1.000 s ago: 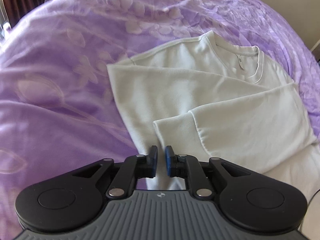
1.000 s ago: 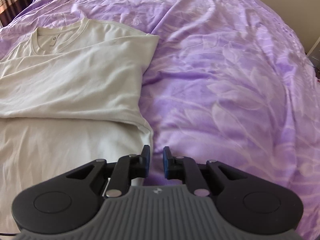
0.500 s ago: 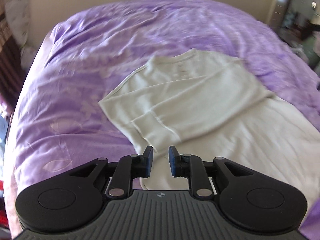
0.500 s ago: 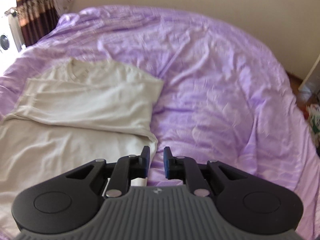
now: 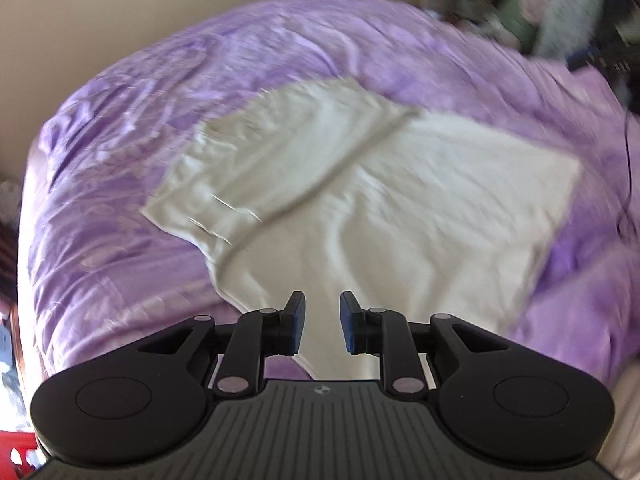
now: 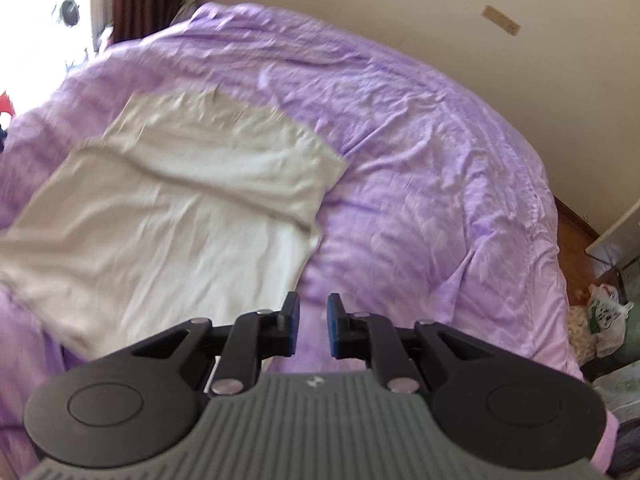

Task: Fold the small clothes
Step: 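Open both tools and move them toward the sweatshirt hem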

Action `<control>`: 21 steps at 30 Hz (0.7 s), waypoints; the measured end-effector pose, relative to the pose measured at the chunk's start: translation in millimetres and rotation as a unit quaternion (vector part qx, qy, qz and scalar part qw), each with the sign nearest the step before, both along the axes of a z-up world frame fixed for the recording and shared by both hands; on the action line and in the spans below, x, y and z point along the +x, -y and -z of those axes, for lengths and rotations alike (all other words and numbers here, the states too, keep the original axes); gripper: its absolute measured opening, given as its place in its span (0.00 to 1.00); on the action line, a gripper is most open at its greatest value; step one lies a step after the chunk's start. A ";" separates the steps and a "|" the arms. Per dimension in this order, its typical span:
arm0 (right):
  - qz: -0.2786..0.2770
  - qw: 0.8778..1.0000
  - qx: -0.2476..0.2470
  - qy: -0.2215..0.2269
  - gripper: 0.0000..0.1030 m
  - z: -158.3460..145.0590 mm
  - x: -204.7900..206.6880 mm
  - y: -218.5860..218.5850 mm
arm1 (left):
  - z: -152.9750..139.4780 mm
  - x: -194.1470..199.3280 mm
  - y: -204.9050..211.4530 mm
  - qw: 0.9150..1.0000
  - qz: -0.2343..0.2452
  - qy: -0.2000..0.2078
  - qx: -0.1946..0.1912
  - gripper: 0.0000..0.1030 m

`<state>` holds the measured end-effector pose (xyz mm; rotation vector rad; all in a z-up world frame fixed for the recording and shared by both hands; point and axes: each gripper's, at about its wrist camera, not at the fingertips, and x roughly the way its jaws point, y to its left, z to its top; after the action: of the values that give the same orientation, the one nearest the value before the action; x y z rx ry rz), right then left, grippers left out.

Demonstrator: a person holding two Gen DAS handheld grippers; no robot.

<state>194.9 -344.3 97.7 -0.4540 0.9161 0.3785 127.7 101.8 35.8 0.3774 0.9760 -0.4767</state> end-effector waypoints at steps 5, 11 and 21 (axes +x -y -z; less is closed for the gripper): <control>-0.043 0.998 -0.008 -0.036 0.09 36.7 -29.2 -10.8 | 23.1 -35.6 16.8 0.994 0.086 -0.058 -0.016 0.35; -0.129 0.988 -0.033 -0.077 0.17 88.3 -52.3 -42.0 | 60.2 -62.2 36.0 0.983 0.144 -0.112 0.015 0.52; -0.238 0.961 -0.109 -0.093 0.43 119.3 -67.9 -58.5 | 104.2 -68.9 45.0 0.981 0.132 -0.123 0.068 0.72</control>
<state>127.0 -285.8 -21.5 -0.8584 1.0324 0.7721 58.8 56.8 -68.4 0.5854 1.2078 -0.7125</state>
